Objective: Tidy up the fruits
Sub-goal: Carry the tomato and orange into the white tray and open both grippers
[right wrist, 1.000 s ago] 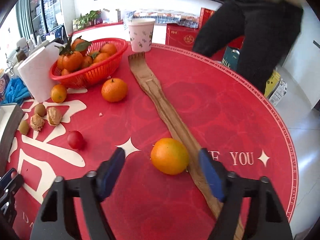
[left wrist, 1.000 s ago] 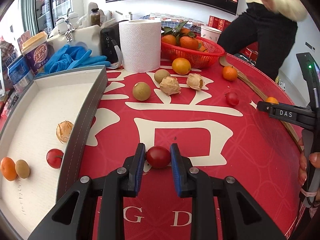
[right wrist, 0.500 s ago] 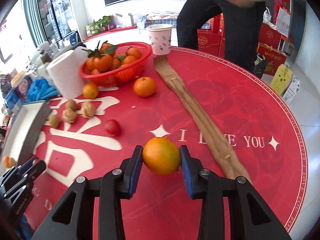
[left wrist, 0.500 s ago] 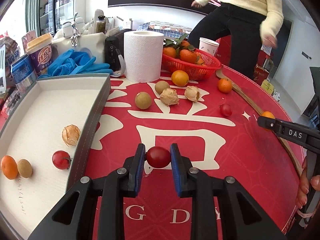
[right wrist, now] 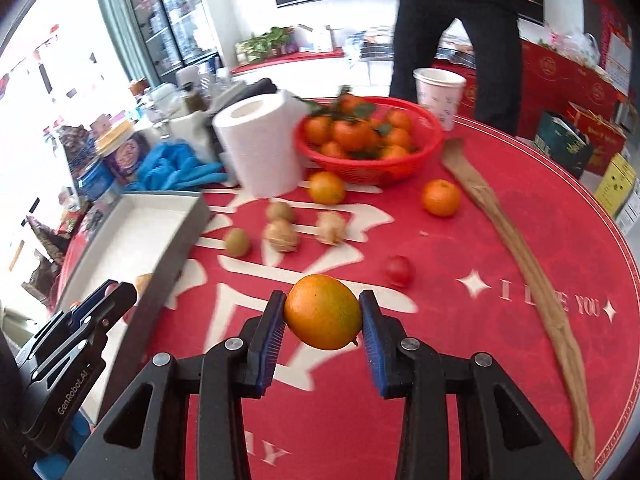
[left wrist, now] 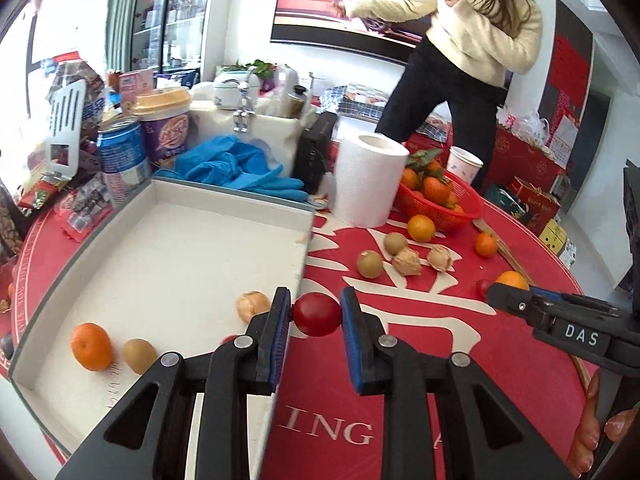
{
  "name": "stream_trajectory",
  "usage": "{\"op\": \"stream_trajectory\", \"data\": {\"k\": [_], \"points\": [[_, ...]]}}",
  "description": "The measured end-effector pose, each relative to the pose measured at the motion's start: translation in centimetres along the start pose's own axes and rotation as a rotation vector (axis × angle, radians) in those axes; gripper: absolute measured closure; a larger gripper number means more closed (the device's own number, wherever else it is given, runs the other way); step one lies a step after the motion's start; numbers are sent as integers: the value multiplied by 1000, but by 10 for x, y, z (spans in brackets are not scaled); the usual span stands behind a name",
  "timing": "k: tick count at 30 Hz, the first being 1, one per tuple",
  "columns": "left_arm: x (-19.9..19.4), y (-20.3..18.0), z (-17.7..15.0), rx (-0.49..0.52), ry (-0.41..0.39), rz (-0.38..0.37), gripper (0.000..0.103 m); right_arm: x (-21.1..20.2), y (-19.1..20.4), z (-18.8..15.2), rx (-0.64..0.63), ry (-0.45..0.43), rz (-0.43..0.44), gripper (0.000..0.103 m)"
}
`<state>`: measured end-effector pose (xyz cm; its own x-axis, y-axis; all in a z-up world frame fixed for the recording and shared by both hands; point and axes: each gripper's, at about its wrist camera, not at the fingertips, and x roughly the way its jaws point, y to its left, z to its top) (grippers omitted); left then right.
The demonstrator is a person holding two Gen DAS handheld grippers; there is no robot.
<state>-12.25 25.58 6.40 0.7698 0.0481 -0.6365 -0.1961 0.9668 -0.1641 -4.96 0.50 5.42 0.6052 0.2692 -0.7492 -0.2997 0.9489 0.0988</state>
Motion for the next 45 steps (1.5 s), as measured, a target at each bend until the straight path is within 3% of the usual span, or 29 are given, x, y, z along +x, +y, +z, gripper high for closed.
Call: {"op": "stream_trajectory", "data": {"k": [7, 13, 24, 25, 26, 27, 28, 29, 31, 33, 39, 45], "points": [[-5, 68, 5, -135, -23, 142, 75, 24, 76, 14, -99, 18, 108, 64], [3, 108, -4, -233, 33, 202, 75, 49, 136, 24, -164, 48, 185, 64], [6, 119, -9, -218, 54, 261, 74, 76, 172, 29, -184, 96, 215, 64], [6, 119, -9, -220, 52, 261, 71, 76, 173, 30, -185, 95, 214, 64], [5, 119, -8, -223, 51, 259, 61, 76, 173, 30, -185, 93, 211, 53], [4, 119, -8, -223, 44, 262, 54, 75, 172, 31, -182, 88, 208, 39], [2, 118, -8, -222, 37, 270, 36, 72, 172, 33, -178, 76, 204, 34], [1, 117, -8, -223, 30, 277, 27, 69, 170, 35, -174, 60, 201, 26], [-1, 116, -7, -226, 21, 270, 27, 59, 165, 38, -172, 24, 189, 20], [-2, 113, -7, -224, 19, 256, 26, 52, 157, 40, -164, 4, 167, 0], [-3, 99, -7, -194, 14, 219, 25, 33, 89, 37, -76, -38, 15, 0], [-6, 79, -8, -145, -8, 184, 25, 41, -12, 21, 98, 42, -169, 0]]}}
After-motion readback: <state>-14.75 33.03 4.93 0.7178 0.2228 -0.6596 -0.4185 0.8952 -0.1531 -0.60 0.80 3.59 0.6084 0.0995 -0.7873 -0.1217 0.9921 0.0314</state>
